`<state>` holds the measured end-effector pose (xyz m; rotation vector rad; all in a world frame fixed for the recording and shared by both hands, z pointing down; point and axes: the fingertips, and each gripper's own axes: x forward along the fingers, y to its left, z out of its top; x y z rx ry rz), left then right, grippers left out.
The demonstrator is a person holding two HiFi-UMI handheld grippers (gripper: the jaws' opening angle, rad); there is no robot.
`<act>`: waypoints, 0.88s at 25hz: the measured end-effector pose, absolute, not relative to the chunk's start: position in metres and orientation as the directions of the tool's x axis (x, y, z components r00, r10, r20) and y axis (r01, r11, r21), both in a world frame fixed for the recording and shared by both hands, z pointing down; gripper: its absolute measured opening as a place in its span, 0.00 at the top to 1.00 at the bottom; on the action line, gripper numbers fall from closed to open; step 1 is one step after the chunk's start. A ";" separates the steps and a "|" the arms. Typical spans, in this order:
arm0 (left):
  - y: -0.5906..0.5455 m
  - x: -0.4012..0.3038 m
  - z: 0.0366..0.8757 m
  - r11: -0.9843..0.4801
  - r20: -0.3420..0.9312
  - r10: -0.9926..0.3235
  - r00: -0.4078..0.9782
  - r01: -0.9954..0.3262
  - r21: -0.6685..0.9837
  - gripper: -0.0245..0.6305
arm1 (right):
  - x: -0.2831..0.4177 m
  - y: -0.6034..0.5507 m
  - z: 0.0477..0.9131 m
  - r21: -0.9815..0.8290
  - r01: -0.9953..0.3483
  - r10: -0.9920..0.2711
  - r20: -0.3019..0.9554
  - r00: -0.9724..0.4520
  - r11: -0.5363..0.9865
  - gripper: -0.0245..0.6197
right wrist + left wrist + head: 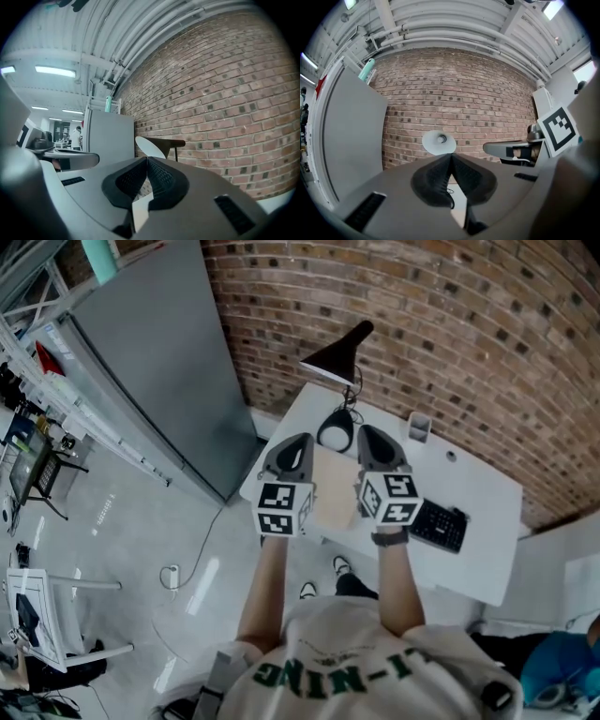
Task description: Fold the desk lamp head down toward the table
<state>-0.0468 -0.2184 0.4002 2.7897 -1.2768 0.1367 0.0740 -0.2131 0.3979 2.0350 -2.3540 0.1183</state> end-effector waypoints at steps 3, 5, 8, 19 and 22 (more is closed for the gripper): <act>-0.235 -0.036 0.406 -0.637 0.120 -0.762 0.636 -0.770 0.030 0.96 | 0.084 -0.233 0.403 -0.044 -0.984 -0.982 0.078 -0.174 0.171 0.95; -0.243 -0.030 0.408 -0.630 0.127 -0.767 0.629 -0.776 0.037 0.96 | 0.091 -0.245 0.406 -0.046 -0.981 -0.978 0.081 -0.194 0.191 0.95; -0.257 -0.024 0.406 -0.610 0.122 -0.783 0.610 -0.791 0.039 0.96 | 0.099 -0.265 0.406 -0.052 -0.976 -0.974 0.072 -0.214 0.210 0.95; -0.291 -0.021 0.419 -0.565 0.175 -0.810 0.560 -0.825 0.022 0.96 | 0.099 -0.325 0.427 -0.049 -0.964 -0.954 0.137 -0.266 0.262 0.80; -0.294 -0.020 0.421 -0.561 0.174 -0.811 0.559 -0.827 0.044 0.96 | 0.096 -0.338 0.435 -0.034 -0.961 -0.944 0.181 -0.275 0.273 0.72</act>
